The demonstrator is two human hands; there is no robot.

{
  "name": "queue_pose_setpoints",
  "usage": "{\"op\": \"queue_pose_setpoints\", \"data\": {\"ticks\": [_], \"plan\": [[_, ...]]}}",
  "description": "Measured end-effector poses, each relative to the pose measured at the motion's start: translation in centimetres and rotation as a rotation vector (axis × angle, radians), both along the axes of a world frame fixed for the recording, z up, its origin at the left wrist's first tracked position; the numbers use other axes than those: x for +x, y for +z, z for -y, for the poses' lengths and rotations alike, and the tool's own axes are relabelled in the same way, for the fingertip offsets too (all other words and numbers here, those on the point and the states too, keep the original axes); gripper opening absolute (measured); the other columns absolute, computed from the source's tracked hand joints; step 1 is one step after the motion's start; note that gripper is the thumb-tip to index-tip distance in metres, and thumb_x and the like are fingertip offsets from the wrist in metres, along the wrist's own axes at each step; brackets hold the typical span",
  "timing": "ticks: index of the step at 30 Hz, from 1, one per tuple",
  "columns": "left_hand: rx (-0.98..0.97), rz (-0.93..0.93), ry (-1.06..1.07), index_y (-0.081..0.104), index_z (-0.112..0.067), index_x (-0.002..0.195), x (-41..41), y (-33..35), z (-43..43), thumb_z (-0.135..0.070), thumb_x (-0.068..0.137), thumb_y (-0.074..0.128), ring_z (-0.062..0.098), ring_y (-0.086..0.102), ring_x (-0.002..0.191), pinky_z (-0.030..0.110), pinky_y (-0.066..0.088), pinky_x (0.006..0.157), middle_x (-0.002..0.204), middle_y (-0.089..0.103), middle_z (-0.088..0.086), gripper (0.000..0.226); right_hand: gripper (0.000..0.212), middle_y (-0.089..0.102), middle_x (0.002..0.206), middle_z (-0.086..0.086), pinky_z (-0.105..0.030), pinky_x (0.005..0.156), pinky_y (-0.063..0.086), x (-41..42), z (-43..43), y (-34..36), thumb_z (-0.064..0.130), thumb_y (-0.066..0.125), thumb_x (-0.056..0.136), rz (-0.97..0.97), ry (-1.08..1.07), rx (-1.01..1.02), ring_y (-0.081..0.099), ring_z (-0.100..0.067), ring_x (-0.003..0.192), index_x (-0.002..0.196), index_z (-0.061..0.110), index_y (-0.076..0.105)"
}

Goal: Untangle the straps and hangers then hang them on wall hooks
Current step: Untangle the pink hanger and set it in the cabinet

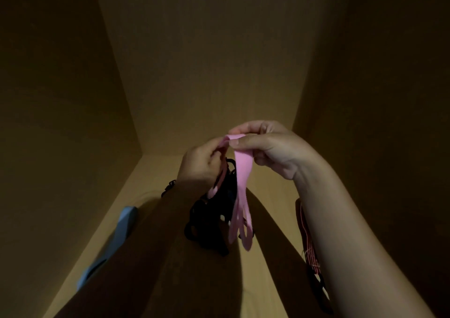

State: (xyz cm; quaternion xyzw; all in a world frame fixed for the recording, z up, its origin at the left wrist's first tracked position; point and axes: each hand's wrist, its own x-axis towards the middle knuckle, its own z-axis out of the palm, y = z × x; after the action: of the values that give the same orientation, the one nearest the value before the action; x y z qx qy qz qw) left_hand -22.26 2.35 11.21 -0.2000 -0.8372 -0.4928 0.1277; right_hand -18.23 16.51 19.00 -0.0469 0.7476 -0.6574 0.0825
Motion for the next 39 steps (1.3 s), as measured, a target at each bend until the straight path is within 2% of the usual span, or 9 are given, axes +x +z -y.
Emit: {"op": "queue_pose_setpoints", "data": {"ticks": [3, 7, 14, 18, 21, 28, 32, 36, 39], "plan": [[0.174, 0.236, -0.137, 0.061, -0.034, 0.082, 0.8, 0.3, -0.7, -0.007, 0.092, 0.048, 0.015, 0.068, 0.068, 0.031, 0.056, 0.052, 0.08, 0.067, 0.005, 0.032, 0.018, 0.059, 0.074, 0.004, -0.008, 0.04, 0.037, -0.1, 0.3, -0.6, 0.006, 0.066, 0.079, -0.065, -0.058, 0.015, 0.055, 0.004, 0.048, 0.096, 0.012, 0.064], [0.291, 0.294, -0.241, 0.06, -0.027, 0.081, 1.3, -0.4, -1.6, 0.006, 0.088, 0.045, -0.005, 0.064, 0.067, 0.009, 0.049, 0.059, 0.079, 0.064, -0.008, 0.037, 0.021, 0.056, 0.069, 0.003, -0.006, 0.04, 0.036, 0.0, 0.6, -1.4, 0.002, 0.065, 0.08, -0.126, -0.135, -0.035, 0.052, 0.009, 0.042, 0.101, 0.005, 0.061], [0.389, 0.471, -0.328, 0.06, -0.017, 0.084, 1.4, -0.9, -1.8, -0.007, 0.095, 0.033, 0.001, 0.063, 0.062, 0.013, 0.047, 0.055, 0.066, 0.068, -0.007, 0.031, 0.025, 0.055, 0.074, 0.003, -0.006, 0.039, 0.037, -0.2, 0.3, -2.0, 0.006, 0.066, 0.081, -0.113, -0.221, -0.045, 0.053, 0.01, 0.042, 0.106, 0.006, 0.06], [0.402, 0.476, -0.36, 0.055, -0.013, 0.082, 2.0, -1.4, -2.8, -0.029, 0.09, 0.044, 0.007, 0.059, 0.055, 0.017, 0.046, 0.053, 0.061, 0.064, -0.004, 0.021, 0.032, 0.06, 0.082, 0.001, -0.009, 0.043, 0.042, -0.7, 0.0, -3.4, 0.013, 0.069, 0.08, -0.121, -0.395, -0.088, 0.059, -0.006, 0.066, 0.109, 0.011, 0.057], [0.189, 0.368, -0.386, 0.053, -0.014, 0.083, 2.1, -2.4, -4.0, -0.017, 0.092, 0.048, 0.005, 0.055, 0.054, 0.017, 0.044, 0.052, 0.071, 0.057, 0.003, 0.011, 0.032, 0.06, 0.092, -0.001, -0.017, 0.049, 0.046, -1.0, -0.7, -4.9, 0.015, 0.069, 0.079, -0.121, -0.507, -0.083, 0.06, -0.012, 0.07, 0.107, 0.014, 0.054], [0.309, 0.414, -0.311, 0.057, -0.017, 0.083, 0.3, -3.7, -7.2, -0.013, 0.094, 0.047, 0.003, 0.058, 0.055, 0.012, 0.046, 0.051, 0.075, 0.06, 0.004, 0.015, 0.029, 0.059, 0.097, 0.005, -0.012, 0.061, 0.046, 0.3, -5.0, -7.9, 0.028, 0.064, 0.084, -0.047, -0.482, 0.077, 0.059, -0.007, 0.083, 0.109, 0.018, 0.054], [0.502, 0.598, -0.297, 0.06, -0.011, 0.088, -2.6, -3.7, -10.2, -0.014, 0.093, 0.051, 0.016, 0.063, 0.068, 0.021, 0.054, 0.06, 0.078, 0.065, 0.006, 0.011, 0.046, 0.065, 0.104, 0.001, -0.023, 0.075, 0.055, 0.8, -6.6, -10.8, 0.027, 0.071, 0.077, 0.071, -0.228, 0.153, 0.066, -0.013, 0.09, 0.118, 0.017, 0.051], [0.539, 0.818, -0.32, 0.058, -0.007, 0.099, -6.3, -4.2, -13.7, -0.018, 0.092, 0.053, 0.021, 0.059, 0.067, 0.031, 0.051, 0.063, 0.074, 0.061, 0.007, 0.014, 0.032, 0.064, 0.099, 0.002, -0.032, 0.075, 0.056, -1.5, -8.3, -13.1, 0.019, 0.064, 0.083, 0.028, -0.456, 0.311, 0.065, -0.016, 0.087, 0.112, 0.021, 0.051], [0.498, 0.907, -0.345, 0.059, -0.005, 0.099, -8.7, -4.6, -15.7, -0.022, 0.091, 0.056, 0.02, 0.06, 0.065, 0.03, 0.051, 0.063, 0.073, 0.062, 0.007, 0.019, 0.023, 0.06, 0.09, 0.005, -0.023, 0.062, 0.047, -3.8, -9.7, -13.5, 0.019, 0.057, 0.089, 0.047, -0.61, 0.229, 0.059, -0.011, 0.079, 0.111, 0.014, 0.051]]}}
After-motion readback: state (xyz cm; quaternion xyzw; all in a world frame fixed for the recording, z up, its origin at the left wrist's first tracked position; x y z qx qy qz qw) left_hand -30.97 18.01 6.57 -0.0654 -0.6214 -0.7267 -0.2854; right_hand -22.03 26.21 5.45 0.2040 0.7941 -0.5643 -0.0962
